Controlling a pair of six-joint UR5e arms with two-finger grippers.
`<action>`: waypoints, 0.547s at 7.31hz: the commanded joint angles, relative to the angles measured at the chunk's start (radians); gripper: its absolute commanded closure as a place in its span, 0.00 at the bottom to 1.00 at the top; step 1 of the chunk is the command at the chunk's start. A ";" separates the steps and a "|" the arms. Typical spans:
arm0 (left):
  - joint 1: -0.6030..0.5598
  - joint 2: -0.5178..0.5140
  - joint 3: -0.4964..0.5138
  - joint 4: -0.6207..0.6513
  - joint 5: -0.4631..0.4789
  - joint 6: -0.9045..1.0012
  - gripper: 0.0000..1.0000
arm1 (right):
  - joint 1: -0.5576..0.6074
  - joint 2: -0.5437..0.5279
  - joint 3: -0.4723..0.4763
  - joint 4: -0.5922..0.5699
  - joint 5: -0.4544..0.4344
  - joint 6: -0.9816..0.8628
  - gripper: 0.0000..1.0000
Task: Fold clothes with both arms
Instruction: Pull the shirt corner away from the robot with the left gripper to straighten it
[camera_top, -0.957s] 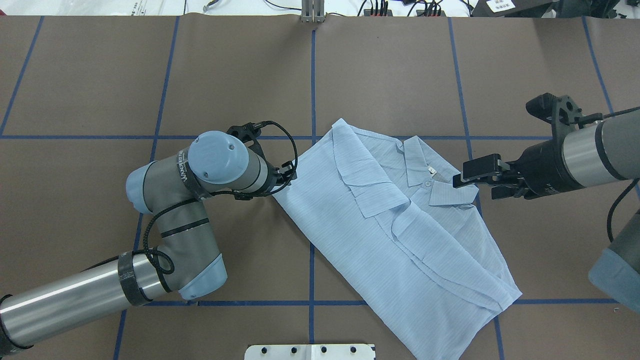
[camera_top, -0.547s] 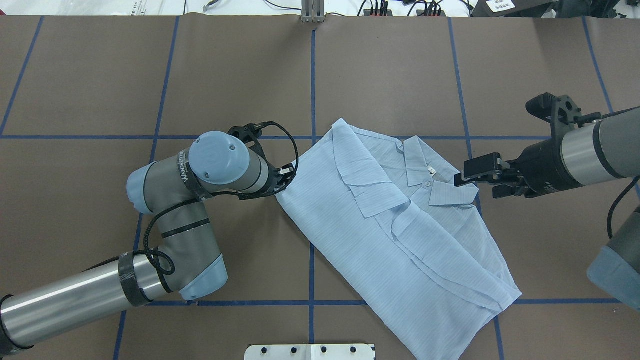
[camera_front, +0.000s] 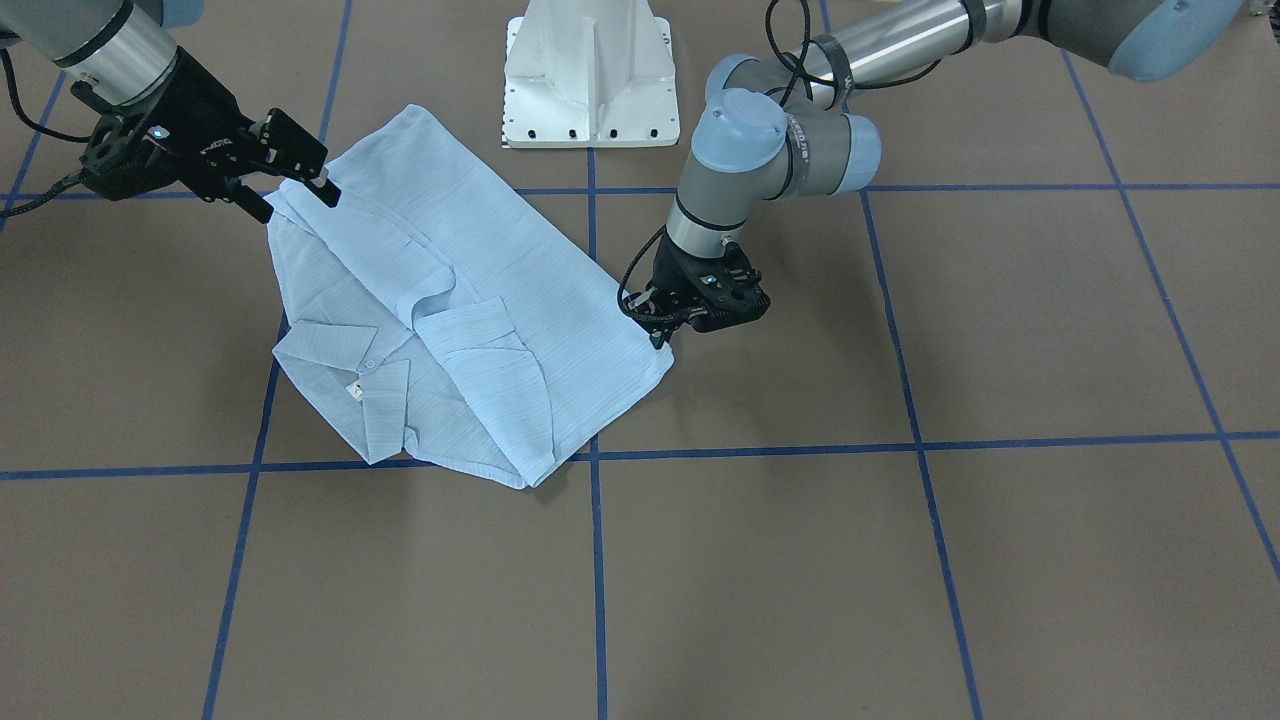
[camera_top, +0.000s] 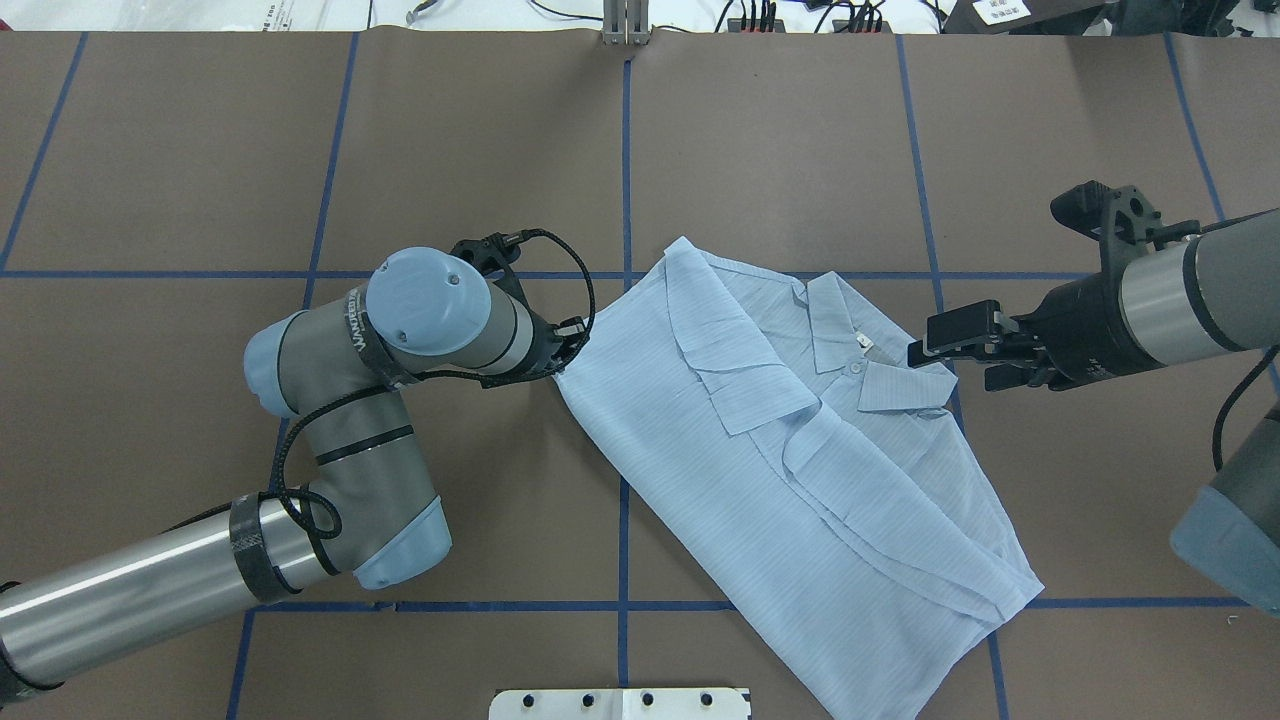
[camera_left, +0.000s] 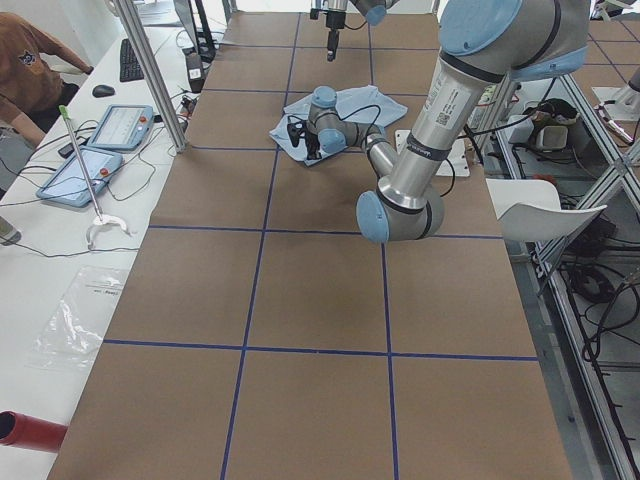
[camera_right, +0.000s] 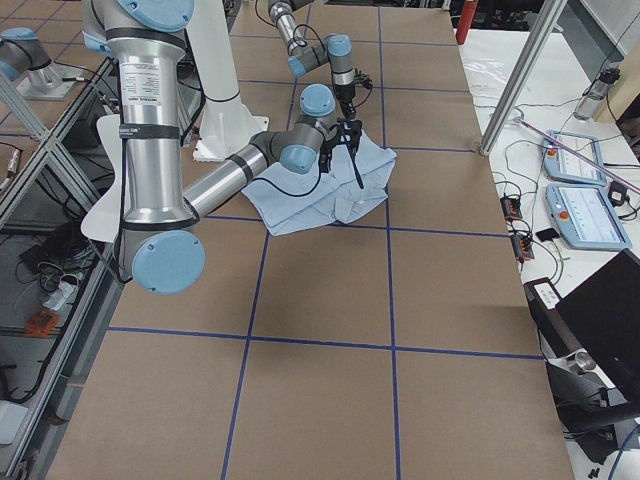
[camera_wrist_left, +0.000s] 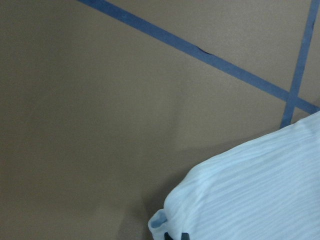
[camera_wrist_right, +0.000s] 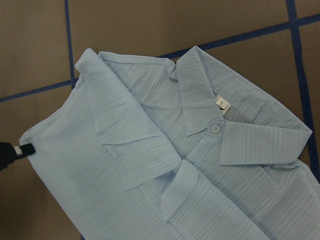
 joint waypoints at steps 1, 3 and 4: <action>-0.067 0.002 0.017 -0.017 0.001 0.001 1.00 | 0.007 0.000 0.002 0.007 -0.002 0.001 0.00; -0.131 -0.003 0.084 -0.063 0.004 0.059 1.00 | 0.016 0.002 0.001 0.034 -0.002 0.003 0.00; -0.169 -0.024 0.168 -0.134 0.004 0.072 1.00 | 0.019 0.007 0.001 0.034 -0.002 0.009 0.00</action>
